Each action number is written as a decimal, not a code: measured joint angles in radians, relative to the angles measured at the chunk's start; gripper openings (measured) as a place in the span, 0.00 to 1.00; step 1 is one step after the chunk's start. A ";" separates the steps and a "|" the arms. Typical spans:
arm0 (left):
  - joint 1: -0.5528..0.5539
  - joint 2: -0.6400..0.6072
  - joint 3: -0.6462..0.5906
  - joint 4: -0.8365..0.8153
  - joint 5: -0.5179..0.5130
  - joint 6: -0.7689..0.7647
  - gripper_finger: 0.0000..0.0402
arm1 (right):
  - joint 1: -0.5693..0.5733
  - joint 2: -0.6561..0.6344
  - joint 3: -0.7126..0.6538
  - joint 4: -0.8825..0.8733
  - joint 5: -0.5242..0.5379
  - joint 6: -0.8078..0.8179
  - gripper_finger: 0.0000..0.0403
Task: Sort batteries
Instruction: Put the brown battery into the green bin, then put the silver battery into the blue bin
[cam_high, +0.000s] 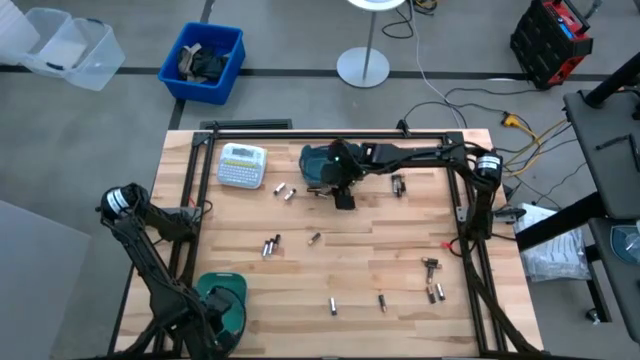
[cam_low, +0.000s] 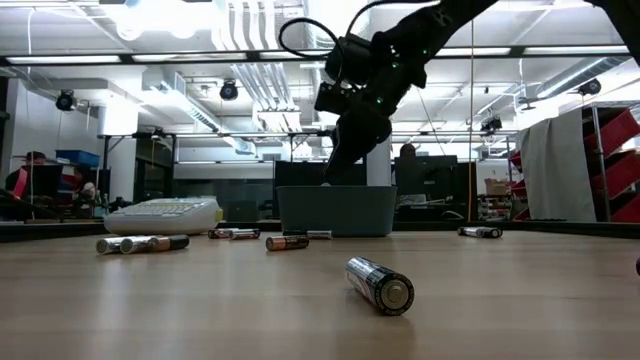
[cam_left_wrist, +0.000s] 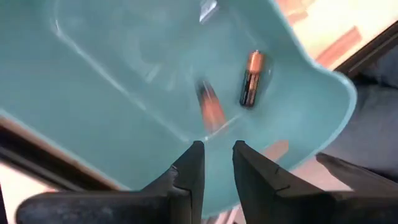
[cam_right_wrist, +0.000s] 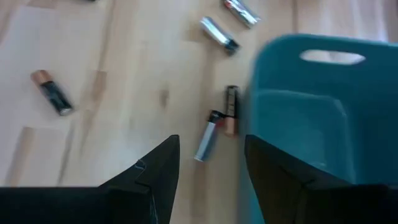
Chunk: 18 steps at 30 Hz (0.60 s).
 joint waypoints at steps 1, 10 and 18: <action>0.000 0.000 -0.002 -0.001 0.006 -0.004 0.18 | -0.012 -0.001 0.000 0.000 0.000 -0.001 0.43; -0.030 -0.001 -0.033 -0.027 0.006 0.029 0.32 | -0.111 -0.049 0.001 -0.004 0.001 0.013 0.44; -0.063 0.001 -0.027 -0.303 0.016 -0.020 0.35 | -0.219 -0.151 0.002 0.051 -0.062 -0.037 0.44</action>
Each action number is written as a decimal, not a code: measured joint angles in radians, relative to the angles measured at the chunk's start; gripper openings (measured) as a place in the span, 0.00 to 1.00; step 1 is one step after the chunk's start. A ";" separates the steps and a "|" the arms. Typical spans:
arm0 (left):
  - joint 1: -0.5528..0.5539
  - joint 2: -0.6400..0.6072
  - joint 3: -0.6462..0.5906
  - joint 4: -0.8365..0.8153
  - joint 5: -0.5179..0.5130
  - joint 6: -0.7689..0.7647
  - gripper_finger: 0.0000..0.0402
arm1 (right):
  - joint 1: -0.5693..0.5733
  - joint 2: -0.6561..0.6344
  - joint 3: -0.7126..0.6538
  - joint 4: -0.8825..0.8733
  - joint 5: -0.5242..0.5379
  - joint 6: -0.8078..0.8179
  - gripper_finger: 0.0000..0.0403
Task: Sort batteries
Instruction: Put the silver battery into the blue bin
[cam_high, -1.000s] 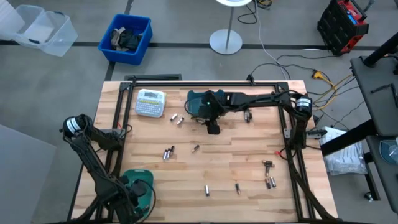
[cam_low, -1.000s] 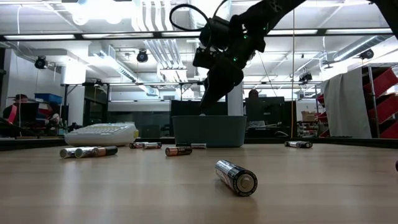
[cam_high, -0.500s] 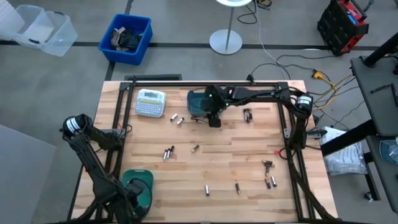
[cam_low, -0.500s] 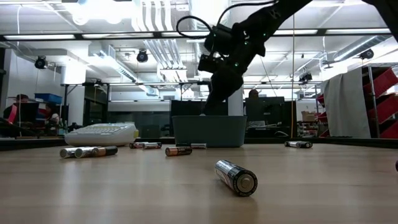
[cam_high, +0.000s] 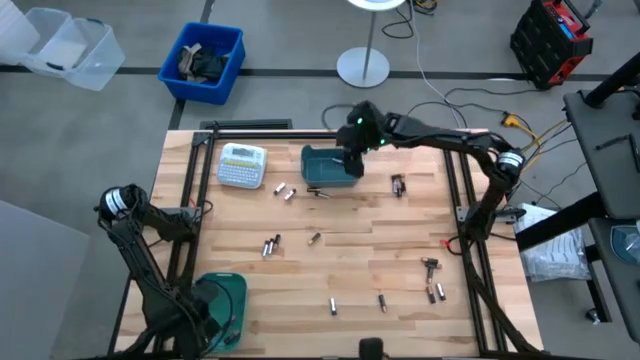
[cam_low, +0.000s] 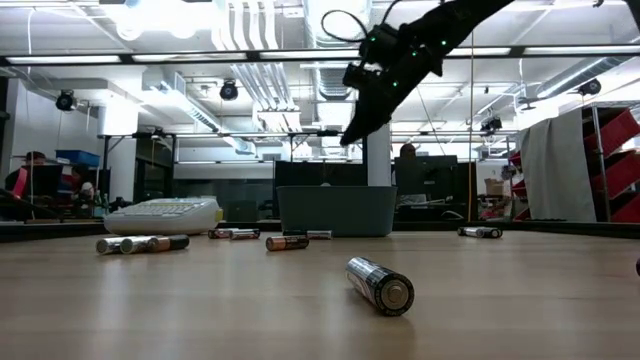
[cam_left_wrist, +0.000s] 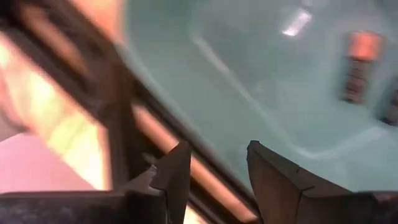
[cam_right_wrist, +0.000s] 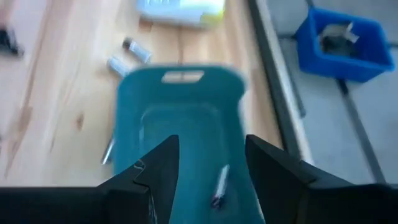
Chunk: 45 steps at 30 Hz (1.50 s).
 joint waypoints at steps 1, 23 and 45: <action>0.000 0.000 0.006 -0.032 -0.011 -0.015 0.35 | -0.016 -0.006 0.000 0.018 -0.031 0.004 0.44; 0.033 -0.001 -0.006 -0.250 -0.092 -0.201 0.35 | -0.158 0.043 0.016 0.313 -0.154 0.050 0.44; 0.249 -0.369 -0.055 -0.250 -1.053 0.283 0.28 | -0.044 -0.182 0.067 -0.203 -0.327 0.007 0.32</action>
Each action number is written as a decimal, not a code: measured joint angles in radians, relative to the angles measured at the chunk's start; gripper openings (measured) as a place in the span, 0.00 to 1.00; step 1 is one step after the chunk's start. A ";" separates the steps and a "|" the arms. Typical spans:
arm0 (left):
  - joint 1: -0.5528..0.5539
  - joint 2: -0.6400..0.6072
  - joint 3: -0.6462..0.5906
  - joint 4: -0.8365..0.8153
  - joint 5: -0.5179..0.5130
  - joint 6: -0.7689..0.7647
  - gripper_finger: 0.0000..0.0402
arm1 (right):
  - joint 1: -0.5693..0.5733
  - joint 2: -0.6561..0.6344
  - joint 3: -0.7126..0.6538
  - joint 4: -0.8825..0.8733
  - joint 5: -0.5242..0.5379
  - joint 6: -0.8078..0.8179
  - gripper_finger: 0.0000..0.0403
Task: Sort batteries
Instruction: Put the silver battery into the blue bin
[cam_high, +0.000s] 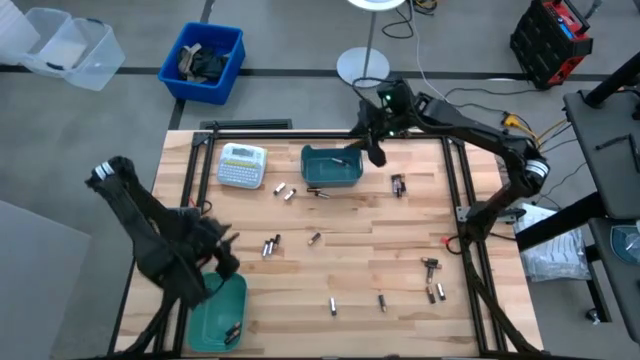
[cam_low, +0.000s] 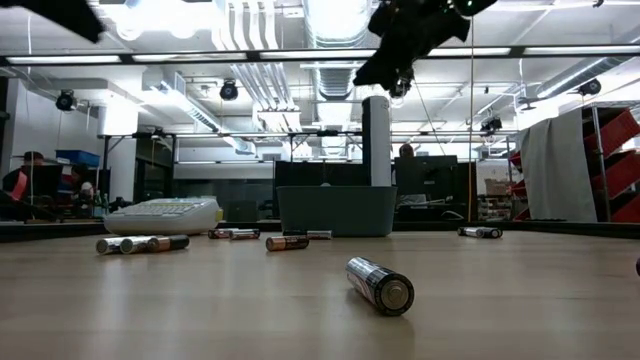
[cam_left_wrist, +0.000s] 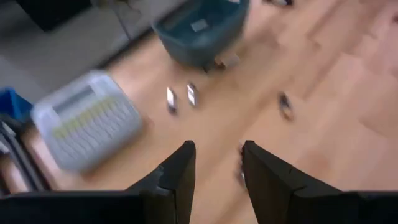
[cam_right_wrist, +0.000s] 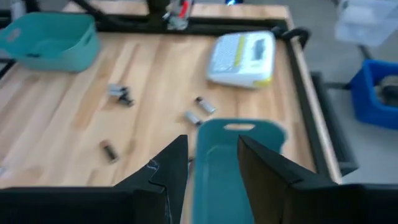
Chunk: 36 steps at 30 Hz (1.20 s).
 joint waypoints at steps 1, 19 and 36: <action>0.029 -0.026 -0.010 0.001 -0.019 0.051 0.28 | 0.007 -0.004 -0.003 -0.017 0.001 0.000 0.31; 0.350 -0.387 -0.181 0.323 -0.132 0.657 0.28 | 0.205 0.007 0.019 0.058 0.440 -0.032 0.33; 0.382 -0.368 -0.290 0.360 -0.302 0.832 0.28 | 0.288 0.293 0.344 0.043 0.447 -0.030 0.35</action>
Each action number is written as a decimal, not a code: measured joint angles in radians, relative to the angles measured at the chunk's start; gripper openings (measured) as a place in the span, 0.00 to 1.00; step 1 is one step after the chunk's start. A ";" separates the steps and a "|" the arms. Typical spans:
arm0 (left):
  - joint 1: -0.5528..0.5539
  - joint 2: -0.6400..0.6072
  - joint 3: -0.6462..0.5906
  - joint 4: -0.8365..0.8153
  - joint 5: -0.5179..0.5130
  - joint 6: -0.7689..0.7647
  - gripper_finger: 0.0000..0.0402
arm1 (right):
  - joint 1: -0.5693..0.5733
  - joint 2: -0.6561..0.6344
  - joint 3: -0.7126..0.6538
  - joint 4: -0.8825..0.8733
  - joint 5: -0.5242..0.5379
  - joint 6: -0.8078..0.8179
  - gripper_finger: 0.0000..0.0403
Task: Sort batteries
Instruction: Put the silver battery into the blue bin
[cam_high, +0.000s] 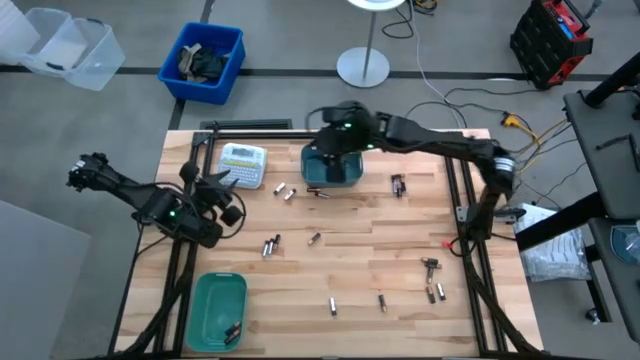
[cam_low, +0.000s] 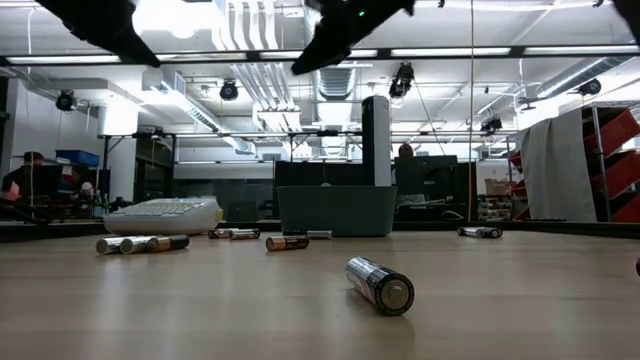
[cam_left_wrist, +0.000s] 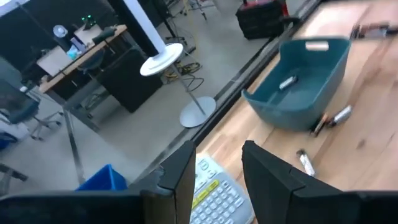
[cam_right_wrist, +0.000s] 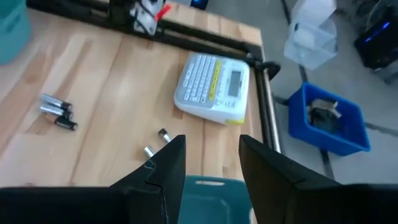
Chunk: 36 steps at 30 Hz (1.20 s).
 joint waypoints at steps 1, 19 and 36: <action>0.001 -0.005 -0.002 -0.006 0.013 0.010 0.28 | 0.000 0.035 0.036 -0.006 0.000 -0.002 0.36; 0.001 -0.130 -0.021 -0.125 -0.129 0.001 0.28 | 0.021 0.525 0.508 -0.145 0.000 0.042 0.41; 0.001 -0.151 -0.024 -0.136 -0.148 0.000 0.28 | 0.103 0.675 0.569 -0.121 0.107 0.136 0.52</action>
